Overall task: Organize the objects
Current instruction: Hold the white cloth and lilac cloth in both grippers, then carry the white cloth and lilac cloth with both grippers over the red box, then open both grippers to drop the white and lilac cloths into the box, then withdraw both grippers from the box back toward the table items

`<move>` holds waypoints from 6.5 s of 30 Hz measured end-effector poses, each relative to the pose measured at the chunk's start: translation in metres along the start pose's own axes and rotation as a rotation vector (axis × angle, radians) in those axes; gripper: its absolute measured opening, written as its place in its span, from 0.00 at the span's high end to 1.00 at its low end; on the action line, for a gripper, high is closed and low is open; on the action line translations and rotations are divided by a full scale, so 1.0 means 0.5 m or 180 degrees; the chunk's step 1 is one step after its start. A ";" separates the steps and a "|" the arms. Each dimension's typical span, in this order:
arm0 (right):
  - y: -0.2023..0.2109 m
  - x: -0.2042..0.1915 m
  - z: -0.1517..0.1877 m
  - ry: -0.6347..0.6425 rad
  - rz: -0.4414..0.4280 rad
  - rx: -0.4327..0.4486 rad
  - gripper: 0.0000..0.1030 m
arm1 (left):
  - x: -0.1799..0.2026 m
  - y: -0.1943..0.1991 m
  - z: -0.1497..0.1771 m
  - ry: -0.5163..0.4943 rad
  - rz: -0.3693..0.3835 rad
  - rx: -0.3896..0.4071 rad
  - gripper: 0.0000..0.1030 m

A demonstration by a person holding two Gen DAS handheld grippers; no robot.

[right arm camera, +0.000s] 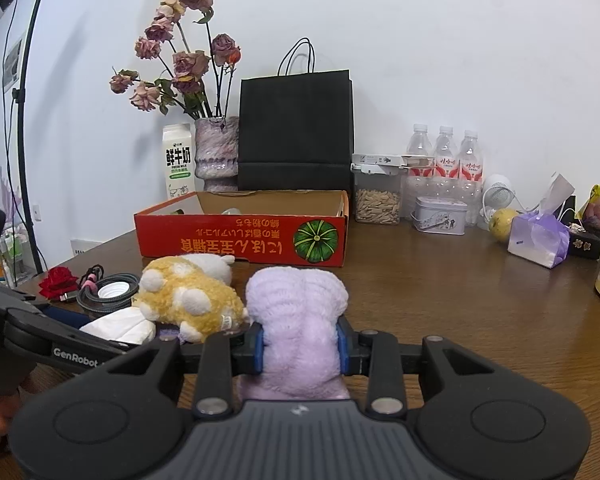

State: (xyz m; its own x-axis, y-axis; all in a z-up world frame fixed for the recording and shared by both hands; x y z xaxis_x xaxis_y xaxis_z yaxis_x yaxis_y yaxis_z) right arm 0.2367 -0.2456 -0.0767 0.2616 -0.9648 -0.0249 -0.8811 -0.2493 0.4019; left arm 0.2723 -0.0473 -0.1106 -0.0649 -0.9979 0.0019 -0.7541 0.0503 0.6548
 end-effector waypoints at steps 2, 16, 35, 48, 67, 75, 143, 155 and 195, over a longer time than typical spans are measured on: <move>0.000 0.001 0.000 0.0000 -0.0006 0.0001 0.70 | 0.004 0.010 0.005 -0.0034 -0.0028 0.0045 0.34; 0.000 0.001 0.000 -0.0001 -0.0026 0.0014 0.70 | 0.016 0.072 0.020 -0.0190 -0.0044 0.0296 0.49; 0.003 -0.026 -0.030 0.0121 -0.0159 0.0225 0.70 | -0.011 0.188 -0.083 -0.0151 -0.0064 0.0960 0.52; -0.068 -0.056 -0.193 0.0217 -0.0200 0.0557 0.70 | -0.037 0.142 -0.233 0.0224 -0.0069 0.1207 0.53; -0.241 -0.055 -0.301 -0.0021 -0.0263 0.0613 0.70 | -0.071 0.024 -0.381 0.0513 -0.0252 0.1278 0.56; -0.295 -0.044 -0.334 -0.0091 -0.0327 0.0598 0.70 | -0.079 -0.026 -0.437 0.0620 -0.0296 0.1316 0.56; -0.273 -0.015 -0.297 0.0030 -0.0200 0.0411 0.00 | -0.088 0.017 -0.396 0.0572 -0.0215 0.1305 0.00; -0.166 -0.051 -0.257 0.0157 -0.0190 0.0421 0.00 | -0.072 0.109 -0.323 0.0453 -0.0116 0.1289 0.00; 0.044 -0.148 -0.078 0.0267 -0.0324 -0.0065 0.00 | -0.186 0.292 -0.056 0.0485 -0.0384 0.0897 0.00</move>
State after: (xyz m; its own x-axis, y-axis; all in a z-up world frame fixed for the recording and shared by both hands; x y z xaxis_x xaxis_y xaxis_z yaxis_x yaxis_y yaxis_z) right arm 0.2137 -0.1766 -0.0302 0.3821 -0.9241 0.0098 -0.8403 -0.3430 0.4199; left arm 0.1864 0.0517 0.0058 0.1180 -0.9909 0.0640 -0.9027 -0.0802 0.4228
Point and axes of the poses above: each gripper's, at about its wrist camera, not at the fingertips, and y roughly against the way its jaws point, x to its right, z to its underside, the point moved 6 cm from there along -y, roughly the way its jaws point, and after that the axes turned 3 degrees about -x, right-handed, at the moved point
